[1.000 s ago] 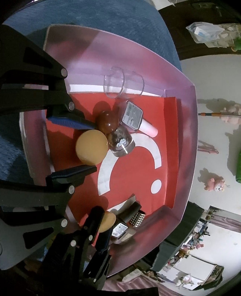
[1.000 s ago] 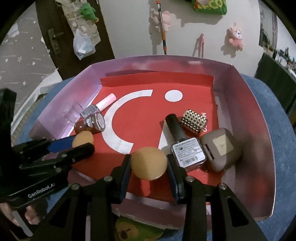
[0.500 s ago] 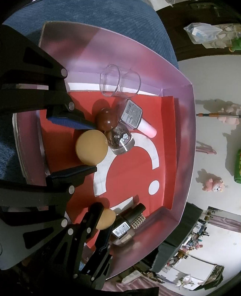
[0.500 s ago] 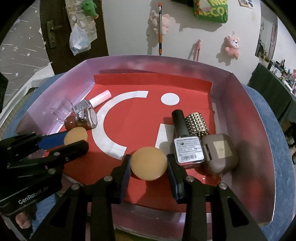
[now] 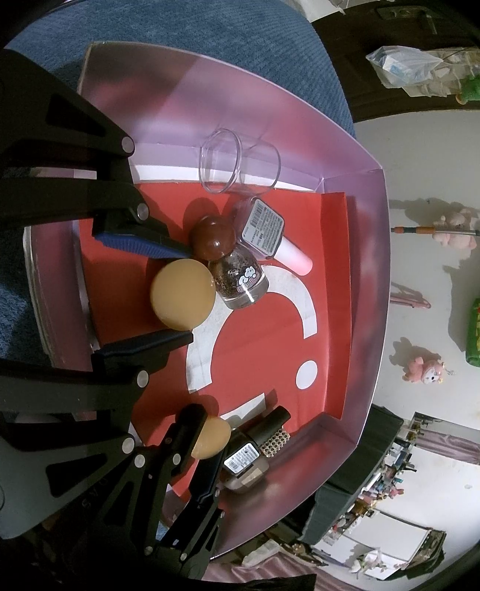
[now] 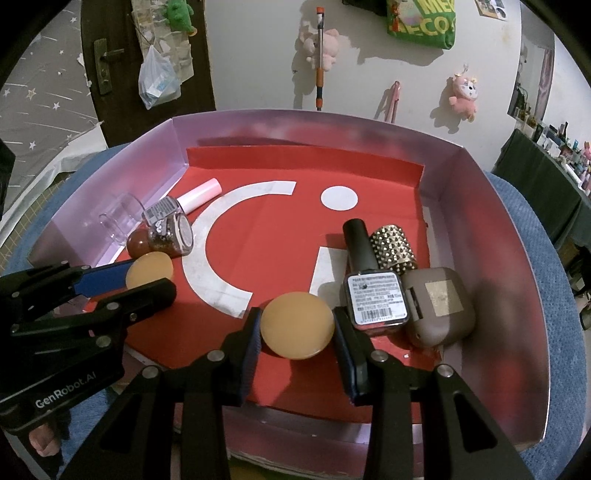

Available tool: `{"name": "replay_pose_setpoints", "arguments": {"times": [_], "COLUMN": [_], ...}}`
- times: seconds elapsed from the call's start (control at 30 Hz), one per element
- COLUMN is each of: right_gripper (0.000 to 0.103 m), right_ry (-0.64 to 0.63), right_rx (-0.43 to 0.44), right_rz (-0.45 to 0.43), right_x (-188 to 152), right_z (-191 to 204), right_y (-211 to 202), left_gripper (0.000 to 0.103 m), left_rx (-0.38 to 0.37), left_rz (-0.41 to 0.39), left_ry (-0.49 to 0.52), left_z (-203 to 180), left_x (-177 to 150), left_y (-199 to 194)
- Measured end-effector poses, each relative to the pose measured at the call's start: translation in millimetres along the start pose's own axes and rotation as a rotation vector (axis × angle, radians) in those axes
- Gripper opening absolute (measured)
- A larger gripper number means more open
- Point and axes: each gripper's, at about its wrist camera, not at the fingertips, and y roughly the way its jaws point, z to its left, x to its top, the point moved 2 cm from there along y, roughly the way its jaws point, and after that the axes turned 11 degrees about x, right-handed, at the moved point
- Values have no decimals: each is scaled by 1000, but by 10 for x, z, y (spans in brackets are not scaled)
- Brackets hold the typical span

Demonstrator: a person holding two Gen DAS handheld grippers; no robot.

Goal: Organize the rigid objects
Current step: 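Lower the ball and disc onto the red liner and open both tools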

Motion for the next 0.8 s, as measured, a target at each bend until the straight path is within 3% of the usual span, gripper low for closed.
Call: {"name": "replay_pose_setpoints", "arguments": {"times": [0.8], "right_gripper": [40], "right_ry": [12], "right_rx": [9], "right_rz": [-1], "right_x": [8], "right_z": [-1], "right_y": [-1], "left_gripper": [37], "left_rx": [16], "left_rz": [-8], "left_ry": [11], "left_z": [-9], "left_x": [-6], "left_y": [-11]}}
